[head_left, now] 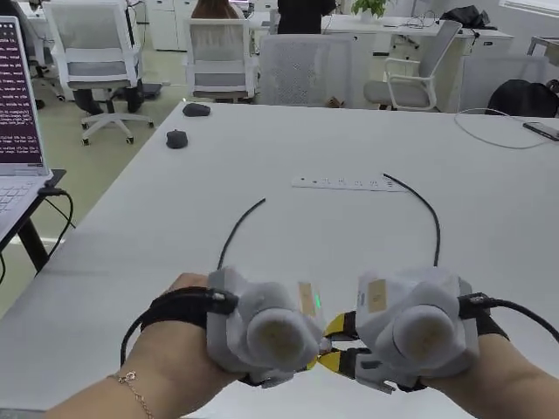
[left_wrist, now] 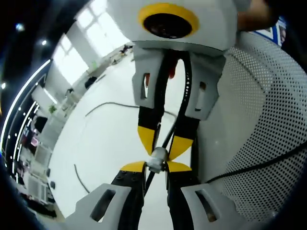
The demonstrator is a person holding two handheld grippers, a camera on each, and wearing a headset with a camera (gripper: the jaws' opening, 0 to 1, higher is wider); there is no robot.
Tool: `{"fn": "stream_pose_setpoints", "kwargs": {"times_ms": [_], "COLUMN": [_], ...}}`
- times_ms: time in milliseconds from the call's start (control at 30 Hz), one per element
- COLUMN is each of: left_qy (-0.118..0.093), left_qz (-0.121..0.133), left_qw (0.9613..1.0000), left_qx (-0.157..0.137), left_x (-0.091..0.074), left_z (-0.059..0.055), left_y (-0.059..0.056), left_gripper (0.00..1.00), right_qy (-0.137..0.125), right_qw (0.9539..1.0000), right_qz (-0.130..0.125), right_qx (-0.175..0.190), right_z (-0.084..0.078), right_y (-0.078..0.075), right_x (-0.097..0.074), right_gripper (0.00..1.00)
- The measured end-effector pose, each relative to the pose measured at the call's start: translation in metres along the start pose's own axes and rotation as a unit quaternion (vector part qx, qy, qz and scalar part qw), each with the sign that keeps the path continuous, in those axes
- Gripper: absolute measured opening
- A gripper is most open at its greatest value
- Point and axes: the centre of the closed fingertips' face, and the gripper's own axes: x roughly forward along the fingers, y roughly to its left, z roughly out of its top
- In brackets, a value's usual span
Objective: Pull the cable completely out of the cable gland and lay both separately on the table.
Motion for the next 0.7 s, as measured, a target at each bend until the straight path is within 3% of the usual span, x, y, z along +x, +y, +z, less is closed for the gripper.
{"fn": "stream_pose_setpoints", "kwargs": {"times_ms": [167,233,367,400,500,600,700], "left_qy": [-0.011,-0.011,-0.025,-0.033,-0.055,-0.06,-0.04], "left_qz": [-0.019,-0.035,-0.05,-0.057,-0.057,-0.031,-0.009], "left_qw": [0.9973,0.9925,0.9841,0.9788,0.973,0.9795,0.9901], "left_qx": [-0.071,-0.117,-0.169,-0.194,-0.217,-0.19,-0.135], "left_x": [-0.001,-0.002,-0.006,-0.007,-0.008,-0.01,-0.009], "left_z": [-0.001,-0.003,-0.005,-0.005,-0.003,-0.001,-0.004], "left_y": [-0.001,-0.003,-0.002,-0.001,0.005,0.014,0.016], "left_gripper": [0.16,0.16,0.16,0.16,0.16,0.16,0.16], "right_qy": [0.002,0.004,0.005,0.003,-0.017,-0.022,-0.017], "right_qw": [0.999,0.9986,0.9966,0.9962,0.9988,0.9993,0.9992], "right_qz": [-0.006,-0.003,-0.011,-0.014,-0.025,-0.021,-0.027], "right_qx": [-0.044,-0.053,-0.081,-0.086,-0.04,0.021,0.024], "right_z": [0.002,0.002,0.006,0.007,0.011,0.005,0.0], "right_y": [0.001,0.003,0.003,0.002,-0.006,-0.012,-0.017], "right_x": [-0.001,-0.001,0.0,0.0,-0.001,-0.004,-0.006], "right_gripper": [0.11,0.11,0.12,0.12,0.13,0.16,0.15]}}
